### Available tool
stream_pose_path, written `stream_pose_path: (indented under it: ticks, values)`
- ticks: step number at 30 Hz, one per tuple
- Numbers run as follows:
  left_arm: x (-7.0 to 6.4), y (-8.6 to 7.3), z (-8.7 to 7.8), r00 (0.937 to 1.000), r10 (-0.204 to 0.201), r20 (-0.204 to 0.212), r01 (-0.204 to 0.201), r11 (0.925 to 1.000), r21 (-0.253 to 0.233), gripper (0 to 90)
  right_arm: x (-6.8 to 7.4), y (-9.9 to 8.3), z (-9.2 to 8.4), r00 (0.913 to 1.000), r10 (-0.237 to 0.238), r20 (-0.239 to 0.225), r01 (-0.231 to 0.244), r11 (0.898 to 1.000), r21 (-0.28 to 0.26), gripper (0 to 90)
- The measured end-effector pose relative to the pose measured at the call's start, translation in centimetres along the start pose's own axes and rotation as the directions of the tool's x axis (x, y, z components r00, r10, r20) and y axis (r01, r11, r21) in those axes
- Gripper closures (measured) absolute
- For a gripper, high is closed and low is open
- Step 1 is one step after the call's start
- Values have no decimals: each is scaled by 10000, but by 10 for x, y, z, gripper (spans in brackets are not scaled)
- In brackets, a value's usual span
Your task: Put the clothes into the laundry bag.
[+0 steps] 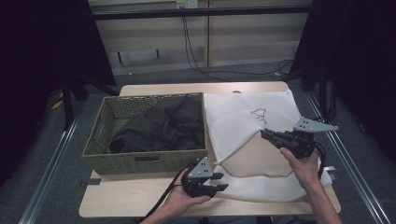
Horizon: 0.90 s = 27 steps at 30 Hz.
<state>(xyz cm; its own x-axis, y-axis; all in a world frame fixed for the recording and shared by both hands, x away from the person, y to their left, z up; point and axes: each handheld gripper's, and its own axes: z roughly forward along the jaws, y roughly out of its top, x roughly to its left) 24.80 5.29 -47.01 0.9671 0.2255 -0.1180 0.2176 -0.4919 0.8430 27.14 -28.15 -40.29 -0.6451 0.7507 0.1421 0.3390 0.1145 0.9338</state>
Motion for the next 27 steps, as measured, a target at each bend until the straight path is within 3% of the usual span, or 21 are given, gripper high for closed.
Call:
stream_pose_path:
  ticks: [5, 11, 15, 18, 20, 22, 27]
  values:
    - [2, 2, -18, 9999, 0, -106, -2, 9999, -150, 536, -1, -1, -1, 10000, -3, 13, 3, 10000, 19, 877]
    - [21, 8, -64, 9959, -528, -736, 469, 9957, -796, 474, -1, -2, -1, 10000, -27, 8, 27, 10000, 27, 876]
    - [38, 12, -95, 9884, -737, -1329, 608, 9933, -986, 400, -2, -3, 0, 10000, 0, -17, 0, 10000, 46, 876]
    - [51, 14, -115, 9810, -951, -1693, 803, 9925, -921, 295, -1, -3, 0, 10000, -18, 14, 18, 10000, 66, 875]
    - [59, 16, -127, 9789, -886, -1839, 741, 9937, -846, 288, -2, -3, -1, 10000, 10, 29, -10, 10000, 45, 874]
    - [65, 16, -139, 9729, -838, -2154, 638, 9931, -985, 264, -3, -4, -1, 10000, 39, 11, -39, 10000, 22, 874]
    - [86, 18, -171, 9631, -1138, -2438, 853, 9886, -1243, 254, -3, -5, 0, 10000, 43, 10, -43, 10000, 37, 872]
